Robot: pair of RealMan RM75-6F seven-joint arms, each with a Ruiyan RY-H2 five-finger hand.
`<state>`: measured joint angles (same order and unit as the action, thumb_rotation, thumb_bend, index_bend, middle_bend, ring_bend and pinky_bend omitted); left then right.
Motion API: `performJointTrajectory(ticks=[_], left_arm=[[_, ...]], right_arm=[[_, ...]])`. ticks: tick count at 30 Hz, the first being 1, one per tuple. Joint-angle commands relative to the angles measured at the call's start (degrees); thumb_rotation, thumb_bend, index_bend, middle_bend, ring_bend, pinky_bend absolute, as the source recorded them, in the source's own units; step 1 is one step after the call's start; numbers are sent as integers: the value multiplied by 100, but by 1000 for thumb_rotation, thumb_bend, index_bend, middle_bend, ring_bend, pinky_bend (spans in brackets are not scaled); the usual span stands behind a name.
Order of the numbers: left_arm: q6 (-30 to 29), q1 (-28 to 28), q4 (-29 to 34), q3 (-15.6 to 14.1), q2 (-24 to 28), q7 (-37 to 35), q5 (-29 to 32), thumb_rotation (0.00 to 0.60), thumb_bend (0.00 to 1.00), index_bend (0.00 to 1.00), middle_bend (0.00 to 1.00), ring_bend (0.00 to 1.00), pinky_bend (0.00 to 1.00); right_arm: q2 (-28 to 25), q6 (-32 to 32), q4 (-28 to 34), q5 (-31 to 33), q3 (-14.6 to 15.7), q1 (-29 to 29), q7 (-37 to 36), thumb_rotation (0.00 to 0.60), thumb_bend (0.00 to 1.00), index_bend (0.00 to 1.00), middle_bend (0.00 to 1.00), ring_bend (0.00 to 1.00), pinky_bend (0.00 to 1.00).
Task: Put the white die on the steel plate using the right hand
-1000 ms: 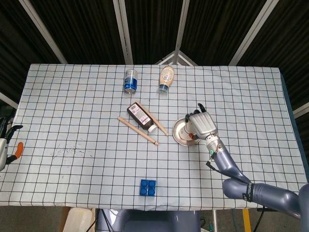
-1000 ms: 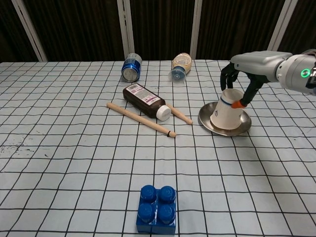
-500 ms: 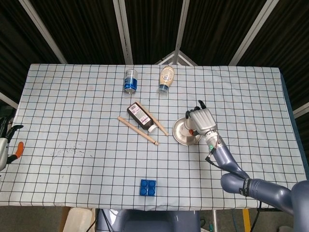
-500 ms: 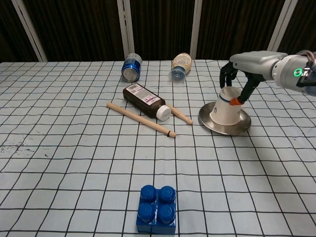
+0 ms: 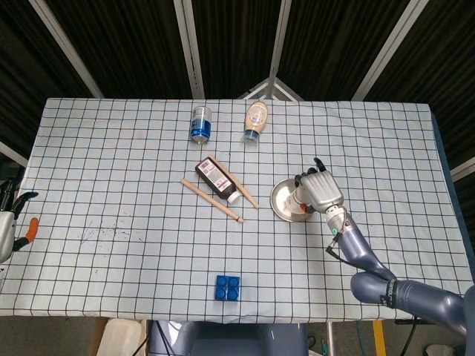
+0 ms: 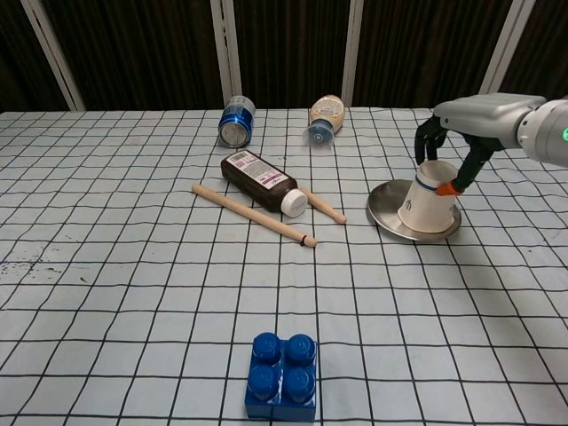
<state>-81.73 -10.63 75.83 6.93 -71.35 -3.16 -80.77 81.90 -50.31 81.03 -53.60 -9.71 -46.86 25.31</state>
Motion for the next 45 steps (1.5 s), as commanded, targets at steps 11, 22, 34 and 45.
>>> performJointTrajectory(ticks=[11,22,34,45], left_arm=[[-5,3,26,-6,15,2,-4,600,636,241,0,0,120],[-1,4,-15,28,22,-36,47,600,636,243,0,0,120],[20,-22,10,3,-19,61,17,600,635,244,0,0,120],[44,-39,31,-4,-32,123,18,600,635,245,0,0,119]], right_arm=[[141,-94,379,-255,-5,-89,54,600,387,519,474,266,0],[463,181,-665,-112,-186,-201,-379,600,388,519,474,266,0],[-53,21,-188,-373,95,157,-481,600,388,519,474,266,0],[138,-4,96,-698,114,90,-493,600,388,520,474,266,0]])
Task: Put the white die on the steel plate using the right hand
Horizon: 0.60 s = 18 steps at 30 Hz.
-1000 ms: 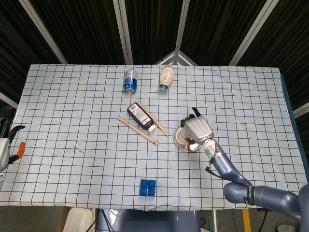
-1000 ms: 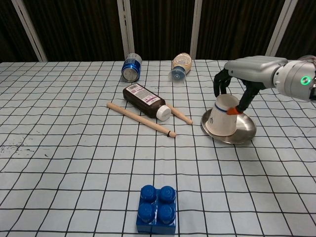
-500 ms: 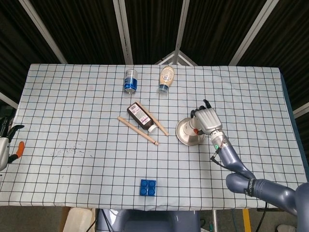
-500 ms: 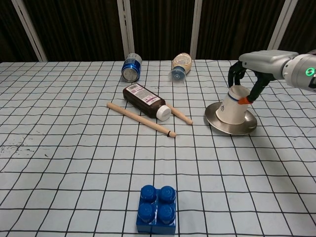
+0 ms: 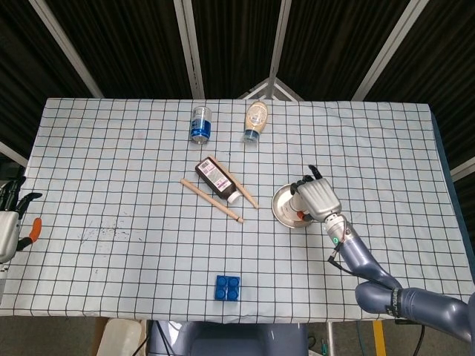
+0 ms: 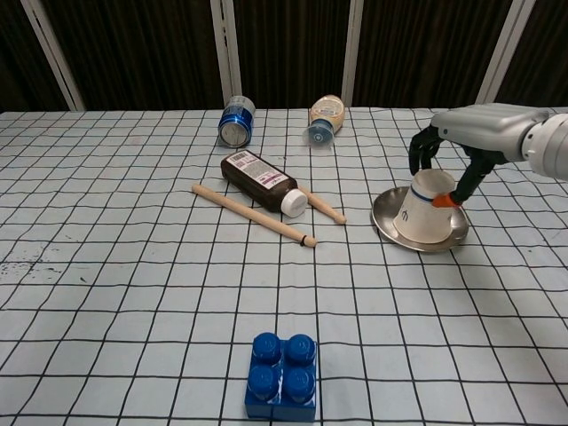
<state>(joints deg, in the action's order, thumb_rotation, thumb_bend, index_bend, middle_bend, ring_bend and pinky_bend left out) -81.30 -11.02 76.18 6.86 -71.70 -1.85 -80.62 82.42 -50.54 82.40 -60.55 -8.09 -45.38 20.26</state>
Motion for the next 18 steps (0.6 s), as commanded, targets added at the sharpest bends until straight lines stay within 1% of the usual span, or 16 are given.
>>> performJointTrajectory(ticks=[1,8,14,18], left_arm=[[-1,1,-8,7,4,-16,10,600,635,245,0,0,120],[-21,19,-25,28,37,-94,34,600,635,245,0,0,120],[-44,32,-29,35,54,-135,35,600,635,248,0,0,120],[-58,31,-9,21,49,-115,5,600,635,248,0,0,120]], right_arm=[[144,35,-83,6,-81,-95,15,600,388,519,474,266,0],[324,140,-402,200,-266,-261,52,600,389,519,474,266,0],[130,37,-343,295,-278,-167,75,600,390,519,474,266,0],[-71,-46,-148,316,-254,-94,144,600,390,519,474,266,0]])
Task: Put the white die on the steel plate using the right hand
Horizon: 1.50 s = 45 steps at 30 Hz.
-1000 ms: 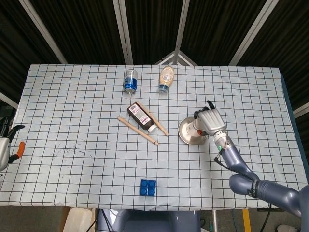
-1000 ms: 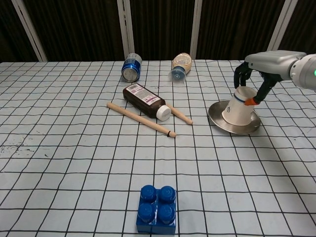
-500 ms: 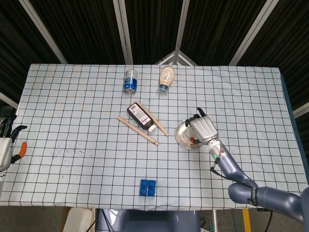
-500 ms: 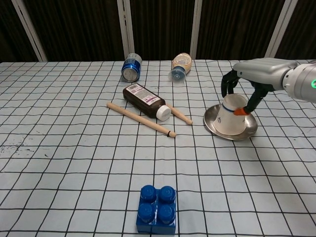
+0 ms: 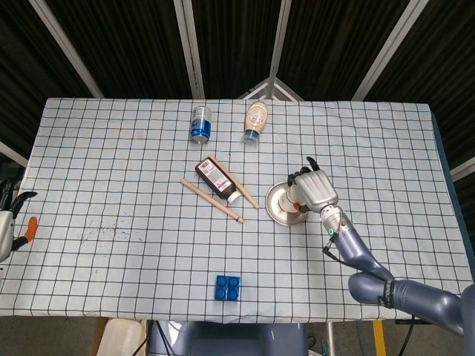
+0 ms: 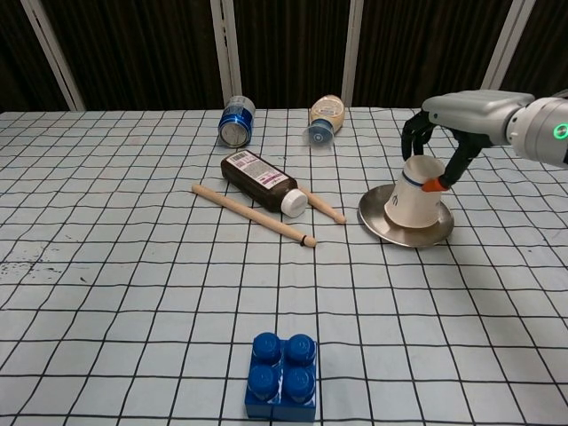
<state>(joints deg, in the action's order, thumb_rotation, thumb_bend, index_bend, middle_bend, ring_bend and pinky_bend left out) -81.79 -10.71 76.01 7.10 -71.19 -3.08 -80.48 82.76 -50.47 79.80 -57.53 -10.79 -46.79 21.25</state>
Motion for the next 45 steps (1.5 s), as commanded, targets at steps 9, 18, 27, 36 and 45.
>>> performJointTrajectory(ticks=[9,18,27,36,45], left_arm=[[-7,-8,37,-21,-19,79,-30,600,636,248,0,0,120],[40,-12,40,10,-19,108,58,600,635,248,0,0,120],[33,-19,56,-5,-51,205,41,600,636,249,0,0,120],[96,-41,11,6,-79,238,92,600,635,250,0,0,119],[33,-28,-25,6,-72,171,45,600,635,254,0,0,120]], right_arm=[[-603,-351,716,2,-77,141,202,600,390,520,474,266,0],[-809,-168,-46,460,-62,277,96,600,390,519,474,266,0],[-736,437,-744,384,18,311,-495,600,390,519,474,266,0],[-545,633,-1035,150,98,317,-778,600,390,519,474,266,0],[-351,819,-1496,137,140,332,-925,600,207,361,353,191,0]])
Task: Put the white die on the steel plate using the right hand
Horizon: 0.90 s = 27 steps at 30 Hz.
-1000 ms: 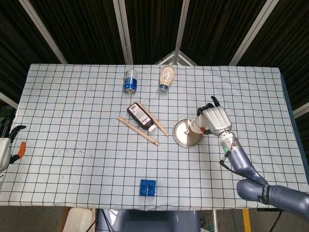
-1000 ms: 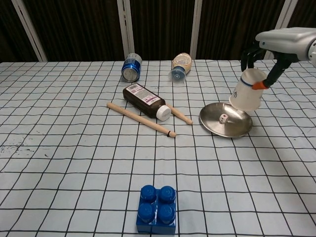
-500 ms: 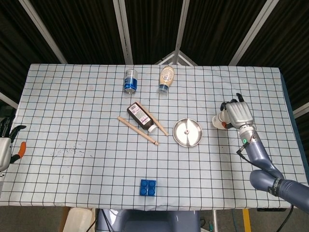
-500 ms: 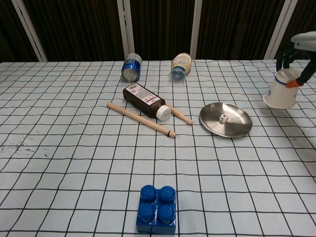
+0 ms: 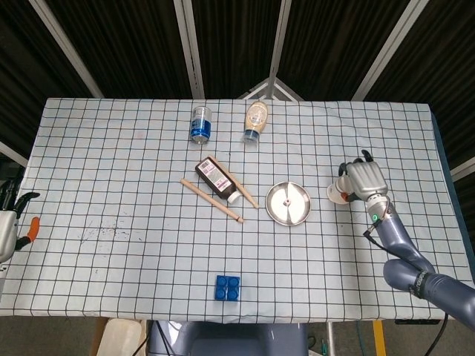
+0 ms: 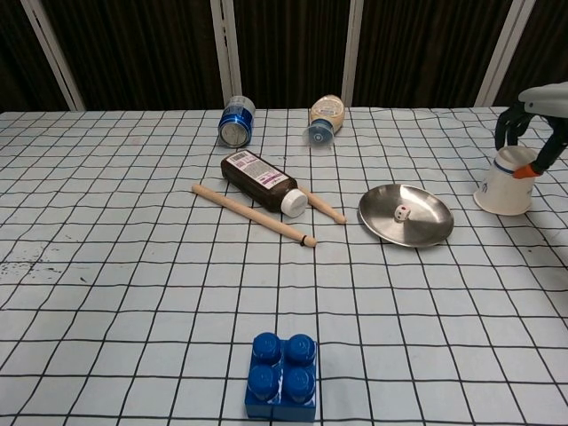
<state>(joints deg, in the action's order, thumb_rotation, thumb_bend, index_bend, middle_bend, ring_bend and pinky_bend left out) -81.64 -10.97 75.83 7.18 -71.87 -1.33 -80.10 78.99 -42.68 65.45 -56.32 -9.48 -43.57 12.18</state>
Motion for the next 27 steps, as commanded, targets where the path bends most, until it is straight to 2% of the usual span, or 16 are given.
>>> performJointTrajectory(ticks=[1,4,9,13,17,19,20,22,27], left_arm=[[36,-7,-10,-5,-3,-1,13,600,635,254,0,0,120],[46,-14,-16,-4,-10,10,16,600,635,253,0,0,120],[41,-14,-4,-9,-16,25,8,600,635,254,0,0,120],[15,-1,14,-6,-1,14,6,600,636,254,0,0,120],[21,16,38,-4,40,-53,22,600,635,252,0,0,120],[40,22,52,-4,69,-81,39,600,635,248,0,0,120],[50,25,69,-4,88,-106,46,600,634,244,0,0,120],[57,33,101,-18,117,-126,35,600,629,235,0,0,120],[20,73,229,-56,205,-127,-8,600,623,230,0,0,120]], right_arm=[[10,76,-66,43,10,13,-18,600,132,295,306,170,0],[-45,45,-10,65,9,20,57,600,36,171,204,137,0],[-153,-228,257,43,-34,82,177,600,0,25,117,117,0],[-349,-343,538,102,-58,154,242,600,0,0,74,100,0],[-818,-701,1214,73,-7,425,299,600,0,0,73,99,0],[-1118,-1251,1735,-144,70,730,321,600,0,0,74,99,0],[-1275,-1807,2088,-419,162,1030,293,600,0,0,74,99,0],[-1418,-2373,2439,-741,320,1386,256,600,0,6,74,106,0],[-1497,-3488,2776,-1408,742,2204,46,600,0,76,77,127,0]])
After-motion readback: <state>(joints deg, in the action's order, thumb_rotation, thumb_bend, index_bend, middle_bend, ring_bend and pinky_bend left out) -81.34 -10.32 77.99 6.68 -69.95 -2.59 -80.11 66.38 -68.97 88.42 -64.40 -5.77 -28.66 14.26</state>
